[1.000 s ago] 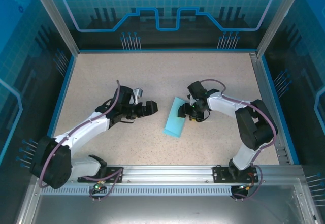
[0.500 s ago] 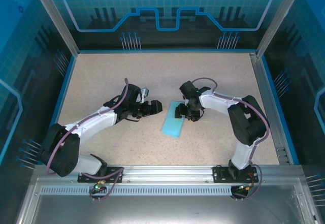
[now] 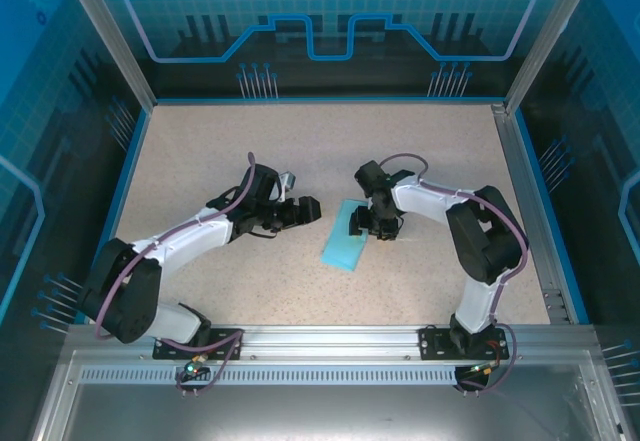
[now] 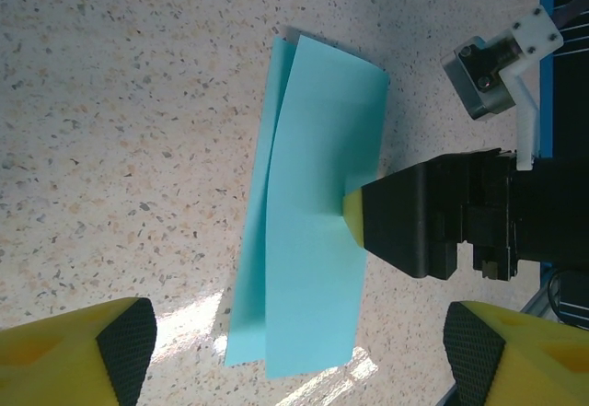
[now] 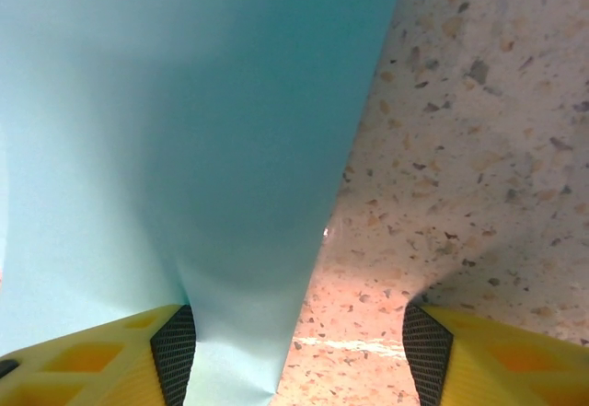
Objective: Fold a paper plane with a square sheet of paper (pick it up from the middle)
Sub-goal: Fold the square sheet of paper in half at the center of the table.
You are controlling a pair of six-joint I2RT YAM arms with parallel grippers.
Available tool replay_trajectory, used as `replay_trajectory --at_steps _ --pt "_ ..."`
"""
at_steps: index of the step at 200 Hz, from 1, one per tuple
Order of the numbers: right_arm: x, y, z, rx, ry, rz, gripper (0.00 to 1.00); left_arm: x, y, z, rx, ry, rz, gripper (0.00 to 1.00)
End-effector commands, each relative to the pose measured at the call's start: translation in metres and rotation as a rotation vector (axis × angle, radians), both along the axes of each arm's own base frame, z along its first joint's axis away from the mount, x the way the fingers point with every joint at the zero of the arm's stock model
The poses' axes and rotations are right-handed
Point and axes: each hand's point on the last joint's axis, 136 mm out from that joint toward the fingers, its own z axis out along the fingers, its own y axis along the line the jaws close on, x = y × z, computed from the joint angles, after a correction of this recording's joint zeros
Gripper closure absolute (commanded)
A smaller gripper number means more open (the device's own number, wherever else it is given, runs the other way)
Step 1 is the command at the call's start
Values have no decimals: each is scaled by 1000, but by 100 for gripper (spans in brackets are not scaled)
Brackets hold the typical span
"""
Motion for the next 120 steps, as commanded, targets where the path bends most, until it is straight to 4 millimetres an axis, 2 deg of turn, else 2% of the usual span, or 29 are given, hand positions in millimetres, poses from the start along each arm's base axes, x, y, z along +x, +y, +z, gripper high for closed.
replay_trajectory --at_steps 1,51,101,120 --pt "-4 -1 -1 -12 18 6 32 6 -11 12 -42 -7 -12 15" --pt "-3 10 -5 44 33 35 31 7 -18 12 -67 2 -33 18" --pt "-5 6 -14 13 60 38 29 9 -28 10 -90 32 -60 44" --pt "-5 6 -17 7 67 30 28 9 -32 8 -91 41 -69 46"
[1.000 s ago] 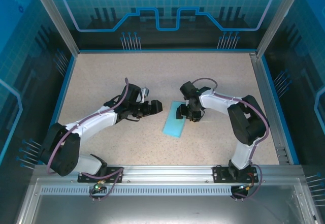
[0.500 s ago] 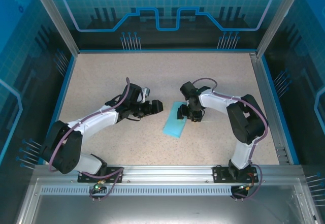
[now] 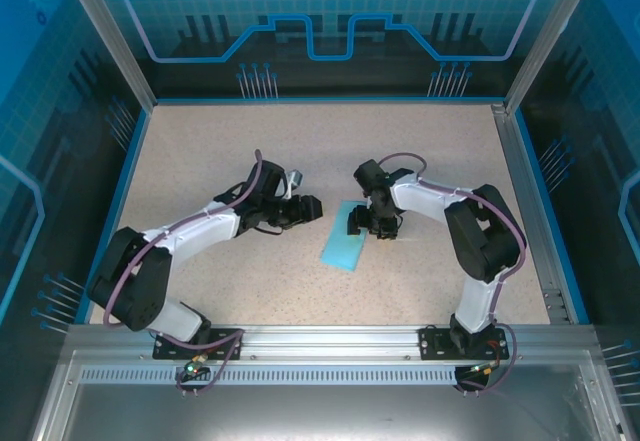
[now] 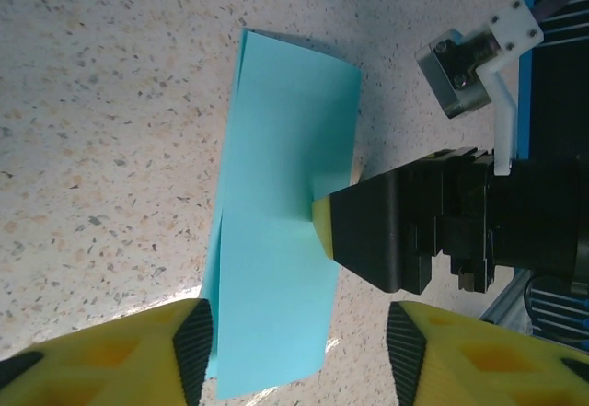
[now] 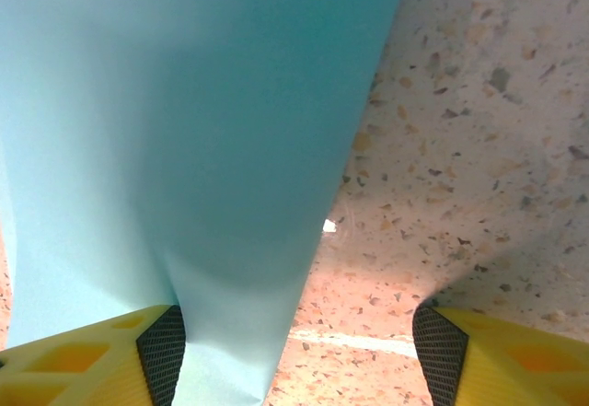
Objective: Fold a paper plane with a square sheet of paper (pick it up from the middle)
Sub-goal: Fold the square sheet of paper in half at the center of the table.
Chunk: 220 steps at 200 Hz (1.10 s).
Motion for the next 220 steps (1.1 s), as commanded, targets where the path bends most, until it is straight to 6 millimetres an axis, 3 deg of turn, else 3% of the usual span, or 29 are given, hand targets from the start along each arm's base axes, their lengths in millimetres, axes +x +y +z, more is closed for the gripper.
replay_trajectory --at_steps 1,47,89,167,220 --pt "-5 3 -16 3 50 11 28 2 -14 10 -42 2 -35 46" --pt "-5 5 -21 9 63 11 19 2 -20 5 -35 16 -47 48" --pt "-7 -4 -24 -29 69 -9 21 2 -21 3 -32 27 -45 49" --pt "-9 -1 -20 42 56 -26 24 3 -21 1 -31 30 -41 49" --pt "-12 -8 -30 -62 82 20 23 4 -23 2 -34 31 -43 50"
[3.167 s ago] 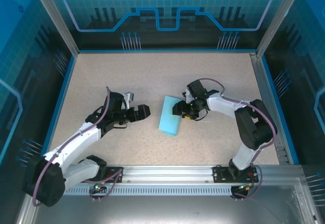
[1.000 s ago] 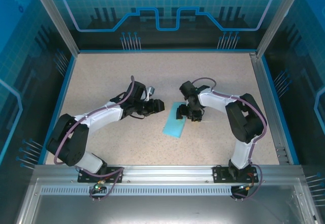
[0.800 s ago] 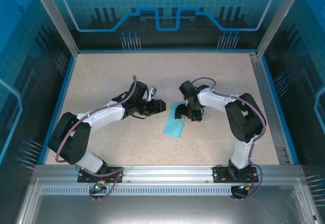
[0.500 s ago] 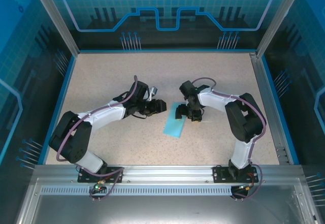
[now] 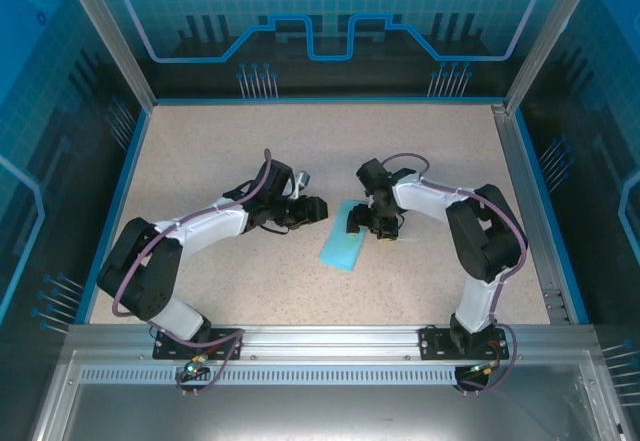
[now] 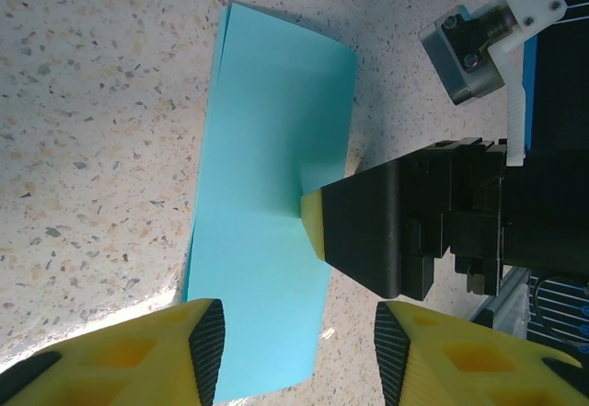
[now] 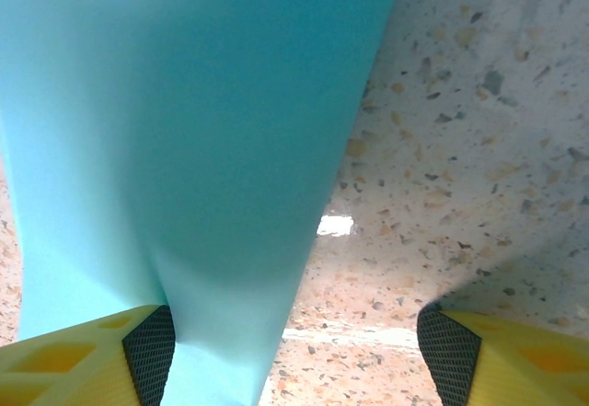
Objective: Fold a paper plane with a square sheet of paper (pick it up from the middle)
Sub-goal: Fold the square sheet of paper in half at the center of the table.
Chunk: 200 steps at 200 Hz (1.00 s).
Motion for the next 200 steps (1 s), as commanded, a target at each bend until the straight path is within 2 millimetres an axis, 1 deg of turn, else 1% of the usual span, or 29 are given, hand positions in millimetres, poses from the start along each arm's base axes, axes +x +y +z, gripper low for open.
replay_trajectory --at_steps 1,24,53,88,109,140,200 --pt "-14 -7 -29 -86 72 58 23 3 -9 10 -32 3 -12 50" --pt "-17 -5 -32 -97 85 88 22 3 -9 10 -33 1 -12 50" --pt "-16 -11 -35 -118 86 52 22 3 -9 10 -32 4 -11 50" --pt "-12 -9 -35 -81 69 -1 22 4 -10 11 -34 4 -12 50" --pt "-14 -10 -38 -86 78 3 22 4 -10 10 -32 6 -14 50" --pt "-16 -15 -41 -111 83 1 23 5 -12 9 -37 12 -13 53" --pt "-16 -16 -43 -118 88 13 23 6 -14 2 -30 33 -11 60"
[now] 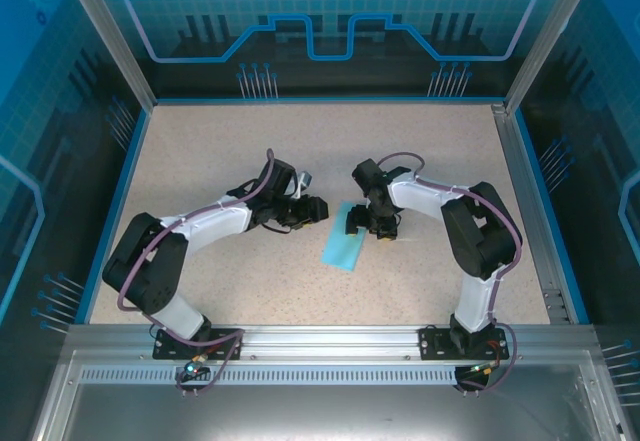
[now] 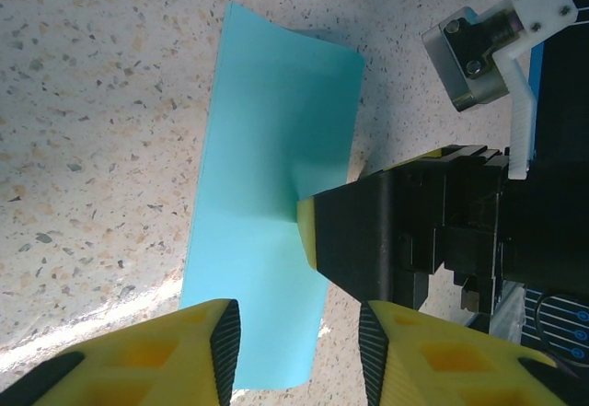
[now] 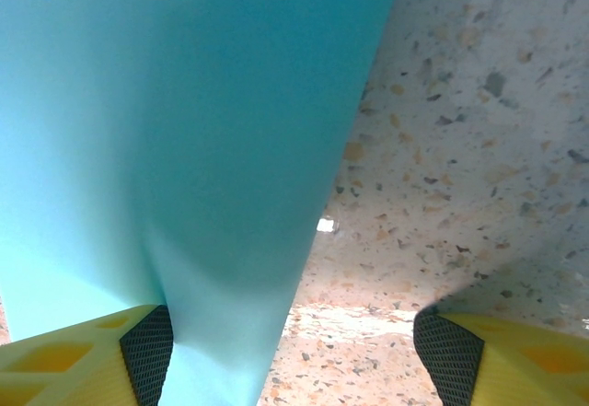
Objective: Fold a paper plane with a square sheet of paper (pick it up from the middle)
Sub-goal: Fold the square sheet of paper in half at the center of the table, then hold the square sheet of paper at the center of the table.
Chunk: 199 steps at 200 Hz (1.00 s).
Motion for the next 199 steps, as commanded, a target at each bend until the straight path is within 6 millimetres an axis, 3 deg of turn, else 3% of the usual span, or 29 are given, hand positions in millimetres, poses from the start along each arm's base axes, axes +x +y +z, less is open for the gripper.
replay_trajectory --at_steps 1,30,50,121,199 --pt "-16 -15 -39 -71 79 5 23 4 -10 8 -29 1 -15 61" --pt "-17 -16 -41 -71 82 2 23 6 -10 5 -33 6 4 74" --pt "-18 -16 -42 -76 83 2 23 9 -16 -1 -41 40 -5 100" --pt "-19 -16 -46 -72 89 0 23 12 -40 -23 -95 136 -38 100" --pt "-21 -15 -50 -66 100 2 23 8 -50 -50 -33 196 -71 100"
